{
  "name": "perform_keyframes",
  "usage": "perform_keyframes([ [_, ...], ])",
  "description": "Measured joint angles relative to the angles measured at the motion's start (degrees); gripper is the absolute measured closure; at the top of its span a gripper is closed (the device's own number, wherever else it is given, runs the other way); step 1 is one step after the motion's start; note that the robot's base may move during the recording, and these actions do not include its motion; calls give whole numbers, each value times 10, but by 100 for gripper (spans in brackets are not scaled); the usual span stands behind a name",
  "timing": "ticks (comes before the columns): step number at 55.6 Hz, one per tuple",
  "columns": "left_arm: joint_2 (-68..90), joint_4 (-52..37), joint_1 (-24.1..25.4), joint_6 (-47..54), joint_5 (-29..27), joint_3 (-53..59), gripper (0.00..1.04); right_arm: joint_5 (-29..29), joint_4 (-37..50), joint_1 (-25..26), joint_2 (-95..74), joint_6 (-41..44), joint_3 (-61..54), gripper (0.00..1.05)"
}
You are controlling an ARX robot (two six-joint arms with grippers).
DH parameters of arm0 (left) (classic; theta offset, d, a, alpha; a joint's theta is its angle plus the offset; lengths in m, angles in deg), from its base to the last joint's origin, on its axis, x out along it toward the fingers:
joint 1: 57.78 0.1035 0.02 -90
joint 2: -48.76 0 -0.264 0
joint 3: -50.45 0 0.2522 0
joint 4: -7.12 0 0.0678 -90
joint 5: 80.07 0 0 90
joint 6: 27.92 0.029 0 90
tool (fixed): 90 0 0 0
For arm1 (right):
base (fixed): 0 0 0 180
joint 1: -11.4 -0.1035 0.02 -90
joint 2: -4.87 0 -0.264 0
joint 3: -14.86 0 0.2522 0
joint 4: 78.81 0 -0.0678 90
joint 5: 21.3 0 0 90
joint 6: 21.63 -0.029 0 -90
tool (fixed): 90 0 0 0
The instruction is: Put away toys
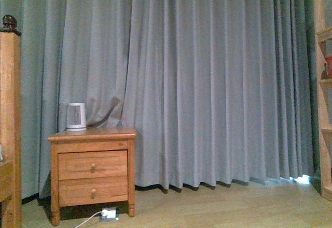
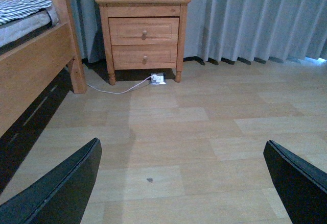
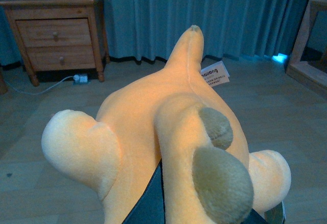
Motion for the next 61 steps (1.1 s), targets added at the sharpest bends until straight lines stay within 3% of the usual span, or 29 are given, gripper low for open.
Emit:
perform_keyframes([
  [61,0,0,0,0,0,0,6,0,0,0,0,0,0,98],
])
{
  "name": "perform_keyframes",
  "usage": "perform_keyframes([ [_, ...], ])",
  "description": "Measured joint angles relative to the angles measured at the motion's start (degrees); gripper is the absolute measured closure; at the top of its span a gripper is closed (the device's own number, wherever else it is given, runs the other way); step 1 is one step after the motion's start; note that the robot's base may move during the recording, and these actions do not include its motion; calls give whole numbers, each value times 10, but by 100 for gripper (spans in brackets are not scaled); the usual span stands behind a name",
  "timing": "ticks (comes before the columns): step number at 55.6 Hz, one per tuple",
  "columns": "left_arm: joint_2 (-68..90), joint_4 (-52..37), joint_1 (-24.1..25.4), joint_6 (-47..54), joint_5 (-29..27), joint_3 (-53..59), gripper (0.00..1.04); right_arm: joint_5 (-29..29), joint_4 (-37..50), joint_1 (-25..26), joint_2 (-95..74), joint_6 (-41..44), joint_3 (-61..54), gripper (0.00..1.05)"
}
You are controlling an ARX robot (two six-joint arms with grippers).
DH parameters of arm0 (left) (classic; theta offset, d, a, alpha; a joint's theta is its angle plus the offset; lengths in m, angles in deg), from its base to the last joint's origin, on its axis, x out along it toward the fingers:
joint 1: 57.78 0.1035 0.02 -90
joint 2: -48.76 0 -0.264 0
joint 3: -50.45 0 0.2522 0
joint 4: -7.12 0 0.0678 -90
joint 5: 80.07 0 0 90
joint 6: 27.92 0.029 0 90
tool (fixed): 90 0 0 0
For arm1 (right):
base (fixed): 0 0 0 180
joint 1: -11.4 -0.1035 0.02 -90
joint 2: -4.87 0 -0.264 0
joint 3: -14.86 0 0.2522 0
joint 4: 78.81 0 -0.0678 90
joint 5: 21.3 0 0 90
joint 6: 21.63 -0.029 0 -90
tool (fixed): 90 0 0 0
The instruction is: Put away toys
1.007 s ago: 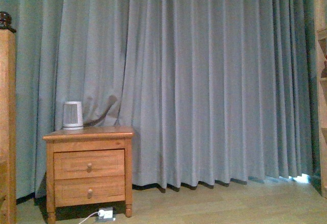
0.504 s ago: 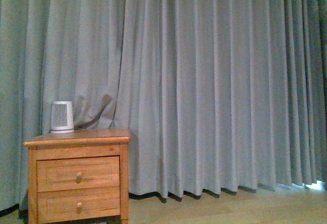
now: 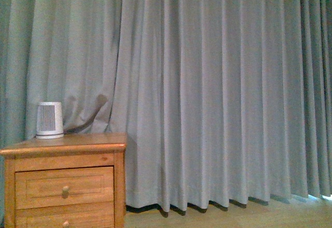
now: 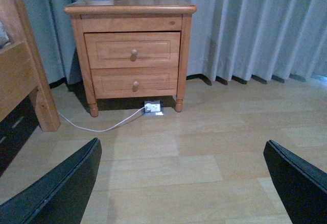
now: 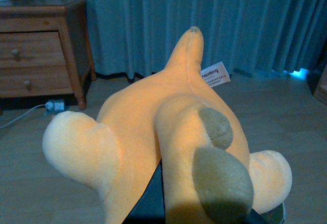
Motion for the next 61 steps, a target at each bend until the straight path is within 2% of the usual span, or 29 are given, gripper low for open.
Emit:
perform_keyframes([
  [61,0,0,0,0,0,0,6,0,0,0,0,0,0,98],
])
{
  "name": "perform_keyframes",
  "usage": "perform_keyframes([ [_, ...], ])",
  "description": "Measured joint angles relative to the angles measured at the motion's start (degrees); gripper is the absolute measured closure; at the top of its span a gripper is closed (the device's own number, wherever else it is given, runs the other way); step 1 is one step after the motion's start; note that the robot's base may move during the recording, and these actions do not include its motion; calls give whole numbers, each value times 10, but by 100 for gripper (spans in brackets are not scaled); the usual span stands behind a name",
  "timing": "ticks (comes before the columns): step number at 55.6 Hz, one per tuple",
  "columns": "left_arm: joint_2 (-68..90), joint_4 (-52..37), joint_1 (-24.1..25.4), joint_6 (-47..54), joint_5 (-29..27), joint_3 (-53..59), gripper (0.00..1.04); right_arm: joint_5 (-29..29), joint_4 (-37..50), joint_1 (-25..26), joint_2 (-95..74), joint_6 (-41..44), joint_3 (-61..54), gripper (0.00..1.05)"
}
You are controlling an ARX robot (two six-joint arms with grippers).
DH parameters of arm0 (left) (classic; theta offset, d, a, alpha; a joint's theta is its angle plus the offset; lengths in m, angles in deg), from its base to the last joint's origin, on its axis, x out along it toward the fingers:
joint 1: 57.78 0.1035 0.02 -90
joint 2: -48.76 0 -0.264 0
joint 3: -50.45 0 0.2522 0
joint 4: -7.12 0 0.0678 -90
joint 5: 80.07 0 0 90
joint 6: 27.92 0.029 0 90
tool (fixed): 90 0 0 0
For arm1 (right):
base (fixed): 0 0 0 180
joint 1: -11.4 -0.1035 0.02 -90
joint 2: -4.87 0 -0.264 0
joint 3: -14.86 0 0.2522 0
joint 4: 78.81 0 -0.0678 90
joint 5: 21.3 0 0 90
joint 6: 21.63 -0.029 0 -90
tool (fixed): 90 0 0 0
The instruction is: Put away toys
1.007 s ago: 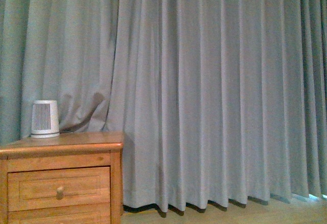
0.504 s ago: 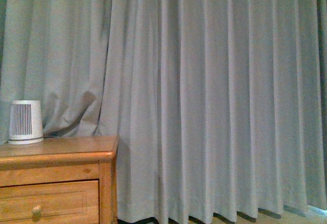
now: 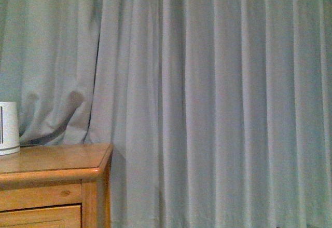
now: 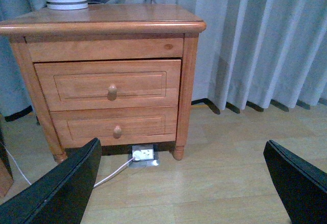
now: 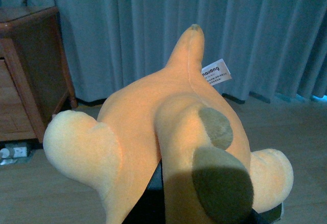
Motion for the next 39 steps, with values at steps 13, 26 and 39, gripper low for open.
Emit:
perform_keyframes([
  [13,0,0,1,0,-2,0,6,6,0,0,0,0,0,98],
  [26,0,0,0,0,0,0,6,-3,0,0,0,0,0,98],
  [39,0,0,0,0,-1,0,6,1,0,0,0,0,0,98],
])
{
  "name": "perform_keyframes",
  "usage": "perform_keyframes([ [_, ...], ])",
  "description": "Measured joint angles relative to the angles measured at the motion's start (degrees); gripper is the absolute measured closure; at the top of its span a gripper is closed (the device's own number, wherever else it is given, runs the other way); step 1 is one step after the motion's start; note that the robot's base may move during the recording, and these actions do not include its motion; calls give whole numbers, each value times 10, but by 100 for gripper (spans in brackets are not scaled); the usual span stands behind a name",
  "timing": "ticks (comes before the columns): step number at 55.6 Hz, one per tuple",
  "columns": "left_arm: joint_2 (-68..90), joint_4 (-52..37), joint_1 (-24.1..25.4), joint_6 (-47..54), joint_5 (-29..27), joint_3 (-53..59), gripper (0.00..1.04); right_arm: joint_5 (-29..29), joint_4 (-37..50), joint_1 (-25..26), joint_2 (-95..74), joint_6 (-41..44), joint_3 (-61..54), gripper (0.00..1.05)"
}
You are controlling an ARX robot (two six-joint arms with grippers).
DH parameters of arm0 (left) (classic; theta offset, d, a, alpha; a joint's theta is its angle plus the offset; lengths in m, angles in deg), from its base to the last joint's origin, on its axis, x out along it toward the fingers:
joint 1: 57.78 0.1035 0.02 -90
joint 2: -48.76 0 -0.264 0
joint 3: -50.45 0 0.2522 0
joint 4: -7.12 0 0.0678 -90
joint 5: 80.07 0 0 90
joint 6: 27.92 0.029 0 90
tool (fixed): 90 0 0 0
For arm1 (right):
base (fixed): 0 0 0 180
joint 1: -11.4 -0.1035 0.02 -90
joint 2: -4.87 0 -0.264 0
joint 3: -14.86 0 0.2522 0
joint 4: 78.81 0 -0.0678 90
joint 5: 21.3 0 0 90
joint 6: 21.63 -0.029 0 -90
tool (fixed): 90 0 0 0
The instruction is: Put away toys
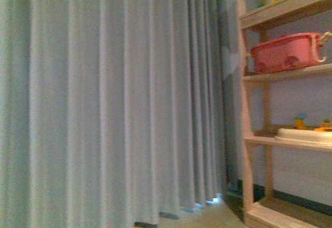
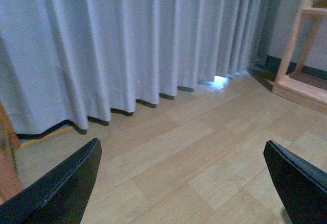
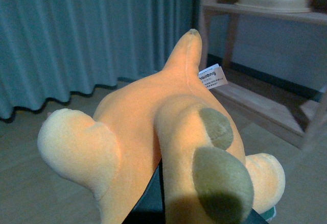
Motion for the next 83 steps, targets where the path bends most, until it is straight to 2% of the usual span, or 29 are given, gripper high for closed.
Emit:
perform_keyframes([
  [83,0,0,-1,0,1,0,6,-1,0,0,0,0,0,98],
])
